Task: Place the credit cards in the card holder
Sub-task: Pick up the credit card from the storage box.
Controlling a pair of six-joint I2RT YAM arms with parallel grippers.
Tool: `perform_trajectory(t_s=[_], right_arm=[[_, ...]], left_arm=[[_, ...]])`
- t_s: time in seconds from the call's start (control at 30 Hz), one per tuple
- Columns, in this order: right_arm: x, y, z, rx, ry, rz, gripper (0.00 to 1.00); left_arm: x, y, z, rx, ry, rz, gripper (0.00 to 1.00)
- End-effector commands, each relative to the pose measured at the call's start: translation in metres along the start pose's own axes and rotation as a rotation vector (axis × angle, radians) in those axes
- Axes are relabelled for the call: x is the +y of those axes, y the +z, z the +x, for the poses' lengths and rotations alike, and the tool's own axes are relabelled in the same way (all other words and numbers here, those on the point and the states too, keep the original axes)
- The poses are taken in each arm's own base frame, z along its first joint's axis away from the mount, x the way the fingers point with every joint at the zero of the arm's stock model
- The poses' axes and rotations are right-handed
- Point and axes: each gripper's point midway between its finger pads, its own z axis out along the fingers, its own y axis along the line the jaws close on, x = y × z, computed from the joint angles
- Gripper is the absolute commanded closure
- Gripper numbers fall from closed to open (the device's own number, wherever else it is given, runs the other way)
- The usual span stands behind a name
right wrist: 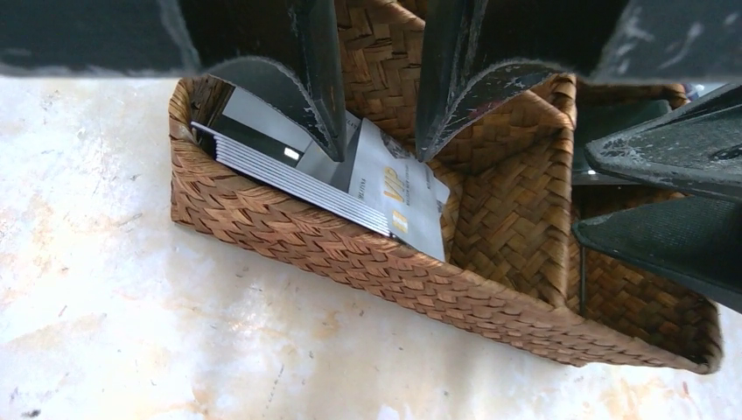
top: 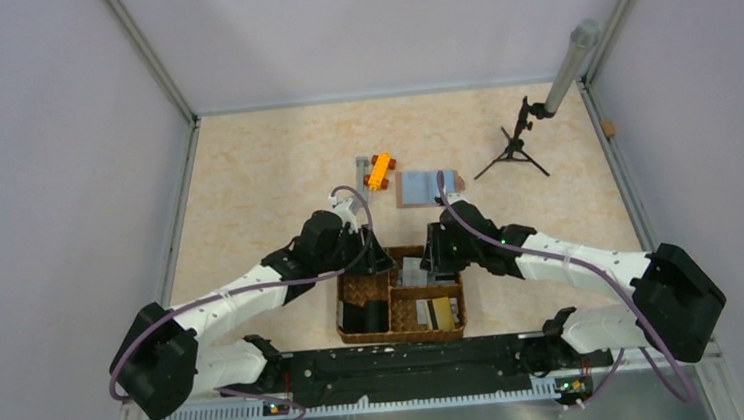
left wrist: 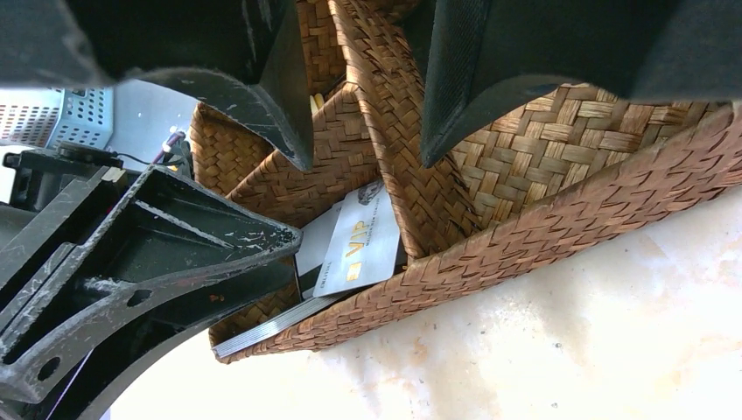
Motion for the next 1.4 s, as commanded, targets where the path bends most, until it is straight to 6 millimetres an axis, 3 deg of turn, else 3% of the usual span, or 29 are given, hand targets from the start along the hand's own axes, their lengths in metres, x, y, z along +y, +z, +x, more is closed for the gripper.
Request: perform_trajectory(t_s=[0.0,0.93,1.0,1.17,1.37], right_arm=[[0.000,0.008,0.001,-0.023,0.005,0.011,0.66],[-0.004,0.036,0.006,-0.049,0.006,-0.010,0.72],[-0.001,0.037,0.002,-0.068,0.006,-0.026,0.76],[0.009,0.034,-0.002,-0.101,0.024,-0.087,0.99],[0.022,0.013,-0.013,-0.168,0.025,-0.168,1.00]], left_arm=[[-0.011,0.002,-0.010,-0.021,0.018,0.033,0.51],[-0.006,0.018,0.001,0.041,0.009,0.045,0.64],[-0.005,0.018,0.003,0.043,0.008,0.044,0.64],[-0.005,0.017,0.003,0.042,0.001,0.040,0.65],[-0.004,0.012,-0.004,0.010,0.005,0.011,0.65]])
